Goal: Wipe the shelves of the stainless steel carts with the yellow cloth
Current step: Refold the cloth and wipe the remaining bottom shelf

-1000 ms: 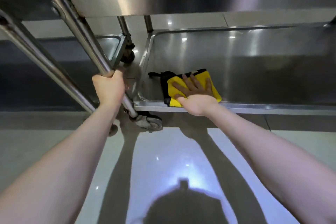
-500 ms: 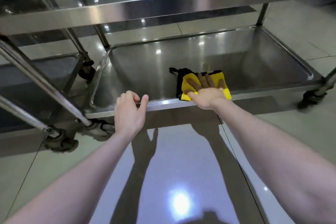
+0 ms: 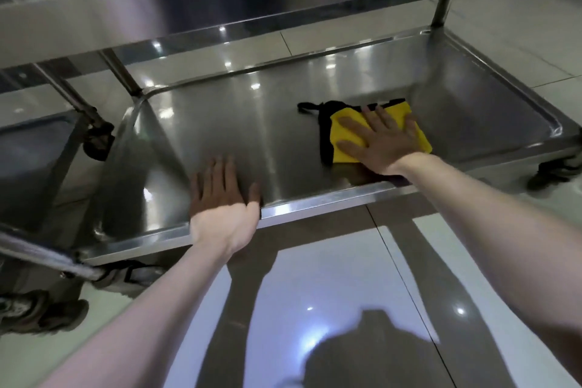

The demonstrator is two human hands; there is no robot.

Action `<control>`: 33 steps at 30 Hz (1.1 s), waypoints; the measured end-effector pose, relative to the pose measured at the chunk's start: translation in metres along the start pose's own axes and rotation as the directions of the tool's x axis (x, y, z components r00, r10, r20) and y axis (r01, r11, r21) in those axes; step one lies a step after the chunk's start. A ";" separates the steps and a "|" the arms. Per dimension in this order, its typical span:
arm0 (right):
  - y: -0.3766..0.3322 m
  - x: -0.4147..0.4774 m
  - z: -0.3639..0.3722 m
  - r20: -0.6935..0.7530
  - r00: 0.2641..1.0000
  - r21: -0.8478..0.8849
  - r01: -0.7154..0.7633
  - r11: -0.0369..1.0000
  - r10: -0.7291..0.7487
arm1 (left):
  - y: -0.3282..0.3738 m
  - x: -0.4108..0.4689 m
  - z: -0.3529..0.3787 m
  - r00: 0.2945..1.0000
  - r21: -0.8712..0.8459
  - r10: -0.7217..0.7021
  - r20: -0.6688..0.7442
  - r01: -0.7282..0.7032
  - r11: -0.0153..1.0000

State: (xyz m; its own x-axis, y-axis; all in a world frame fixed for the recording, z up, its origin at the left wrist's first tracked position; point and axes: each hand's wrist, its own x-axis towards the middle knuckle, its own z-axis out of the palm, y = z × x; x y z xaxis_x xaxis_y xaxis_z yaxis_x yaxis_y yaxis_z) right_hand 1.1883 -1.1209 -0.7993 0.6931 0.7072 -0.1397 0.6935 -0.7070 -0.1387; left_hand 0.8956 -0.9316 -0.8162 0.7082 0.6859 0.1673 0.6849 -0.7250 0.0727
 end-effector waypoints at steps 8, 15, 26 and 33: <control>-0.056 0.105 -0.008 -0.067 0.989 0.008 -0.132 0.991 0.132 | 0.009 -0.003 -0.006 1.000 0.019 -0.009 0.006 0.009 1.000; -0.129 0.028 0.016 -0.041 0.983 -0.017 0.179 0.984 -0.179 | 0.010 -0.004 -0.015 0.996 -0.035 -0.046 -0.078 0.044 0.998; -0.115 -0.062 0.027 0.033 0.979 -0.063 0.201 0.978 -0.200 | 0.009 -0.004 -0.013 0.997 -0.036 0.006 -0.072 -0.008 0.999; -0.118 -0.071 0.007 0.148 0.979 -0.046 0.145 0.988 -0.137 | 0.009 -0.008 -0.021 0.998 -0.020 0.057 0.040 -0.056 0.998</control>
State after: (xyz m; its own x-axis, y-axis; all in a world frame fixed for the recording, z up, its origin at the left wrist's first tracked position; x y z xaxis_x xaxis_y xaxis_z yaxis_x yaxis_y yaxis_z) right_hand 1.0554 -1.0875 -0.7800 0.5547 0.7893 -0.2632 0.7949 -0.5962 -0.1124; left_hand 0.8923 -0.9452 -0.7958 0.7525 0.6453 0.1315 0.6404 -0.7636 0.0825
